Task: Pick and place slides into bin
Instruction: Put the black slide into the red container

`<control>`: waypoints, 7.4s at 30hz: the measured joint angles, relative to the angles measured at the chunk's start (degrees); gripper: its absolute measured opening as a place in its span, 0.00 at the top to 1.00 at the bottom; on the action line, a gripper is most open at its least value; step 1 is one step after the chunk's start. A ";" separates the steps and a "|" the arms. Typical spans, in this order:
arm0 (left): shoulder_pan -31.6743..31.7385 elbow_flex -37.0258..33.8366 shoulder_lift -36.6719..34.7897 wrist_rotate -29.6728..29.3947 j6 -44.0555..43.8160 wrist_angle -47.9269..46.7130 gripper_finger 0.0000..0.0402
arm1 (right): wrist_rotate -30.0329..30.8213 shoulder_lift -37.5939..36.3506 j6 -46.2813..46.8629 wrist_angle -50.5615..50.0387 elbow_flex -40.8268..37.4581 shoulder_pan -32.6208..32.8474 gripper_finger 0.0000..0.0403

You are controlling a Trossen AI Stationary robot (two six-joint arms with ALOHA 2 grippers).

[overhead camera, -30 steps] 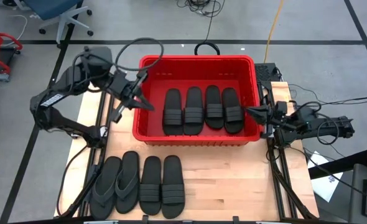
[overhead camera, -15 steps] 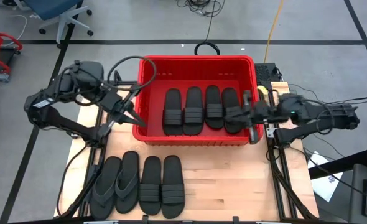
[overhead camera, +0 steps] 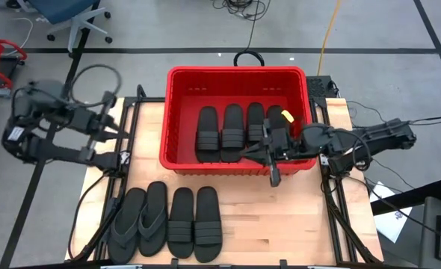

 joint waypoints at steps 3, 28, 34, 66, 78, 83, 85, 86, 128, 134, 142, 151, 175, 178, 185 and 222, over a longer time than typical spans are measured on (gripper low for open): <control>1.44 -10.97 -8.81 1.11 -8.45 4.28 1.00 | 0.18 1.17 3.81 1.14 -0.07 0.32 1.00; 1.87 -41.01 -20.39 -11.05 -41.39 34.35 0.97 | -16.61 13.82 17.79 -4.91 -0.13 2.44 0.75; 1.85 -41.01 -19.11 -10.80 -45.03 31.80 0.95 | -16.43 18.96 23.73 2.10 -0.13 4.23 0.61; 1.85 -41.01 -19.08 -0.17 -44.76 30.07 0.94 | -21.07 45.27 27.82 12.51 -0.07 6.83 0.40; 1.86 -41.01 -19.06 -0.22 -44.64 29.97 0.94 | -26.66 49.56 28.82 13.79 0.04 6.90 0.46; 1.85 -40.99 -19.06 -0.29 -44.75 29.42 0.94 | -26.32 49.13 30.35 15.19 -0.04 6.80 0.74; 1.87 -40.99 -19.08 -0.31 -45.11 29.00 0.94 | -26.48 48.53 32.23 17.04 -0.11 6.67 0.89; 1.86 -40.99 -19.08 -0.33 -45.14 28.62 0.94 | -26.47 47.96 32.17 17.55 -0.11 6.64 0.94; 1.87 -40.95 -19.06 -12.31 -56.88 24.21 0.94 | -3.60 -17.57 1.30 -53.61 1.88 -17.88 0.99; 1.86 -40.96 -19.06 -12.12 -54.49 24.14 0.94 | -10.71 -15.47 -5.72 -59.10 1.88 -28.65 0.99; 1.86 -40.96 -19.06 -3.14 -46.78 24.10 0.94 | -22.56 -8.56 -11.23 -62.18 1.86 -33.25 0.99; 1.87 -40.96 -19.06 -3.61 -37.29 24.06 0.94 | -26.74 -3.21 -14.90 -62.14 1.86 -38.72 0.99; 1.87 -40.96 -16.04 -20.99 -42.14 23.79 0.94 | -24.20 8.51 -41.88 -79.02 1.94 -57.09 0.99; 1.87 -40.96 -14.83 -21.47 -43.21 24.03 0.94 | -24.33 10.69 -45.13 -78.25 1.94 -58.43 0.99; 1.87 -40.96 -12.56 -21.47 -43.45 26.97 0.94 | -24.38 14.06 -47.82 -74.91 1.97 -61.71 0.95; 1.87 -40.96 -12.53 -13.42 -35.53 30.82 0.94 | -35.24 -5.53 -13.51 -38.50 1.81 -60.88 0.73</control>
